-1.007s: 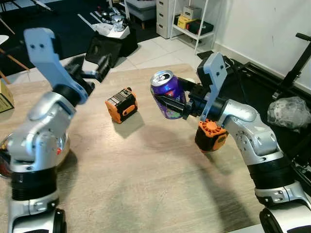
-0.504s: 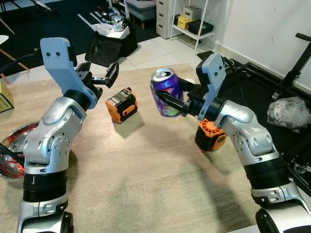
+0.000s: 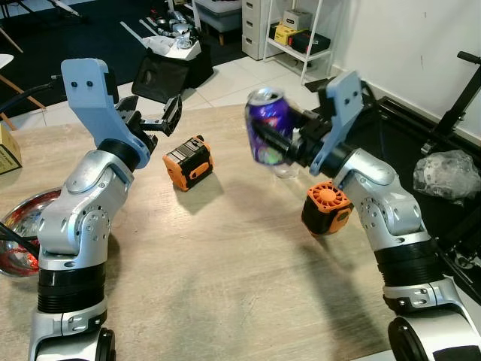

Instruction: Restocking fridge

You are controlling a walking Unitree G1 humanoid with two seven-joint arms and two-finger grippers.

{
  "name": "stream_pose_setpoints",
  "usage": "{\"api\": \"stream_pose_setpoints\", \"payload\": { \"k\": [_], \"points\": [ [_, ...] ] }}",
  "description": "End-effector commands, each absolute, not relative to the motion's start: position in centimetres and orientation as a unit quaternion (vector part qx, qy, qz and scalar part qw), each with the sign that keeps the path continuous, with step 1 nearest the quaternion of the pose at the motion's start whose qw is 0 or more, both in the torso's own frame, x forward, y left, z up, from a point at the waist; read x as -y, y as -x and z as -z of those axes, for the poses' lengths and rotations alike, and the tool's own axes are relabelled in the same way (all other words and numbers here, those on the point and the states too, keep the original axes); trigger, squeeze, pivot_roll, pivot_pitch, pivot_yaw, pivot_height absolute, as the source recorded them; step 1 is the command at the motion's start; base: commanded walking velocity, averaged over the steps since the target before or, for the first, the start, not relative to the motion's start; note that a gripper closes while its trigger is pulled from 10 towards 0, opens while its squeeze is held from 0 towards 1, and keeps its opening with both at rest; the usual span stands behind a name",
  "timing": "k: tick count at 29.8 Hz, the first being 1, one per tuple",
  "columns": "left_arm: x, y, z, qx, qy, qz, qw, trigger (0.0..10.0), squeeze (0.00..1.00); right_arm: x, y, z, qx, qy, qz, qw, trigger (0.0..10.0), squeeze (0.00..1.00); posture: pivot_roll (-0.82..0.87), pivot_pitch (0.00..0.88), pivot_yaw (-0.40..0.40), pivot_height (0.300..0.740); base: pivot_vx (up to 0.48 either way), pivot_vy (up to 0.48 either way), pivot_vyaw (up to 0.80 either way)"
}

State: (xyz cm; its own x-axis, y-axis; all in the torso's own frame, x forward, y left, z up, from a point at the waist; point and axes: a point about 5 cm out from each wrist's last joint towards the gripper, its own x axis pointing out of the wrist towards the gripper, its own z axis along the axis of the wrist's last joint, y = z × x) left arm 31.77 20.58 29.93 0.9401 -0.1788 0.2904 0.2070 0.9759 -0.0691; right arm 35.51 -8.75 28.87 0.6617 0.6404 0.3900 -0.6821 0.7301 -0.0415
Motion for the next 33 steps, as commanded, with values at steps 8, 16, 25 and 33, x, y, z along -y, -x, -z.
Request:
{"api": "stream_pose_setpoints", "payload": {
  "k": [8,16,25,33],
  "points": [
    [-17.6,-32.1,-27.7,0.127,0.071,0.088,0.985,10.0,0.00,11.4,-34.9,-32.3,0.300,-0.134,-0.275,0.904,10.0,0.00,0.01,0.091,-0.027,0.740,0.000,0.000,0.00],
    [-13.9,-31.0,-25.3,0.083,0.028,0.145,0.986,10.0,0.00,10.6,-32.6,-29.6,0.332,-0.032,-0.222,0.916,10.0,0.00,0.00,0.074,-0.033,0.740,0.000,0.000,0.00],
    [-13.8,-30.9,-24.3,0.070,0.008,0.131,0.989,10.0,0.00,11.5,-31.9,-27.0,0.315,0.014,-0.152,0.937,10.0,0.00,-0.01,0.064,-0.033,0.740,0.000,0.000,0.00],
    [-12.6,-30.1,-21.9,0.018,-0.059,0.139,0.988,10.0,0.00,13.4,-33.4,-25.6,0.258,-0.040,-0.087,0.961,10.0,0.00,0.00,0.064,-0.034,0.740,0.000,0.000,0.00]
  ]
}}
